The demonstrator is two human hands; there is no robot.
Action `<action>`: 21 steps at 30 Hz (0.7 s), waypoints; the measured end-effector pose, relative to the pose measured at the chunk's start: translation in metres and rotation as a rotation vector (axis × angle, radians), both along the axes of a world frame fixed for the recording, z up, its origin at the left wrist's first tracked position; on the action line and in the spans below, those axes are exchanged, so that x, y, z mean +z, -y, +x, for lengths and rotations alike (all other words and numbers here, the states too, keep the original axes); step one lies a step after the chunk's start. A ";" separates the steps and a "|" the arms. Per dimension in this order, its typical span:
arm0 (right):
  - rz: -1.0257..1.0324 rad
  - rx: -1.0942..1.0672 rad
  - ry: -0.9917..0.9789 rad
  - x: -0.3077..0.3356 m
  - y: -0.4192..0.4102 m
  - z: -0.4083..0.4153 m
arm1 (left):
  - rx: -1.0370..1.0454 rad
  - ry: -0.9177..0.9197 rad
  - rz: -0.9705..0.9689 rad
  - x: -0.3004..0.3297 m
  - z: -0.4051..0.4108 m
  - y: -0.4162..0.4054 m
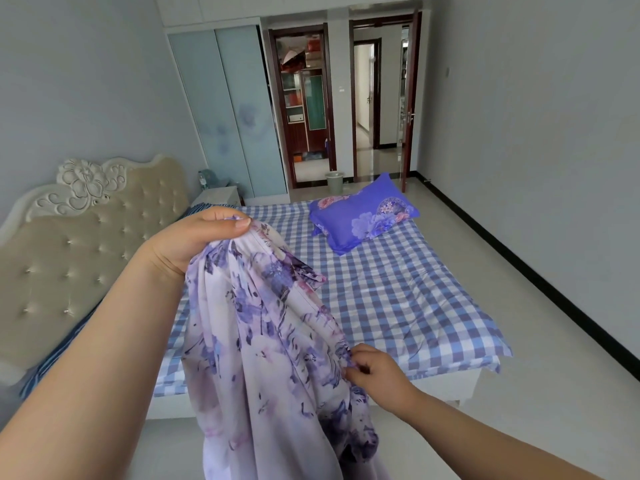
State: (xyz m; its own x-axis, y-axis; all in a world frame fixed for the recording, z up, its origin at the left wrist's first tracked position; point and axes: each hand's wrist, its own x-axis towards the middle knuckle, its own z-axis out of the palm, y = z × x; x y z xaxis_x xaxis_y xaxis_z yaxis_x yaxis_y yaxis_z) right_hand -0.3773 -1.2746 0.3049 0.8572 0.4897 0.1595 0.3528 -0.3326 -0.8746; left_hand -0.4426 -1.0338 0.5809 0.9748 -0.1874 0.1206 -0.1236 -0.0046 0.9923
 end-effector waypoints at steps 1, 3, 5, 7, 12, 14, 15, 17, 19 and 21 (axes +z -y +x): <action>0.011 -0.019 0.047 -0.002 0.000 -0.004 | -0.021 0.000 0.004 0.000 0.001 -0.002; 0.012 -0.050 0.121 -0.007 0.000 -0.009 | -0.046 -0.023 0.027 0.000 0.007 -0.007; 0.013 -0.104 0.149 -0.010 0.001 -0.010 | -0.060 -0.046 0.048 -0.001 0.013 -0.009; 0.057 -0.156 0.111 -0.012 0.000 -0.011 | -0.057 -0.043 0.036 -0.002 0.016 -0.008; 0.059 -0.113 -0.023 -0.011 -0.002 -0.010 | -0.114 -0.020 0.052 -0.003 0.021 0.001; 0.027 -0.108 -0.053 -0.012 -0.002 -0.008 | -0.123 0.004 0.058 -0.002 0.021 0.003; 0.003 -0.108 -0.075 -0.012 -0.001 -0.008 | -0.131 0.010 0.059 -0.002 0.021 0.004; -0.001 -0.119 -0.149 -0.013 0.001 -0.008 | -0.151 0.028 0.071 -0.002 0.023 0.000; 0.082 -0.190 -0.251 -0.013 0.006 -0.006 | -0.156 0.044 0.107 -0.003 0.027 -0.006; 0.198 -0.326 -0.334 -0.007 0.016 -0.001 | -0.110 0.049 0.149 -0.006 0.033 -0.014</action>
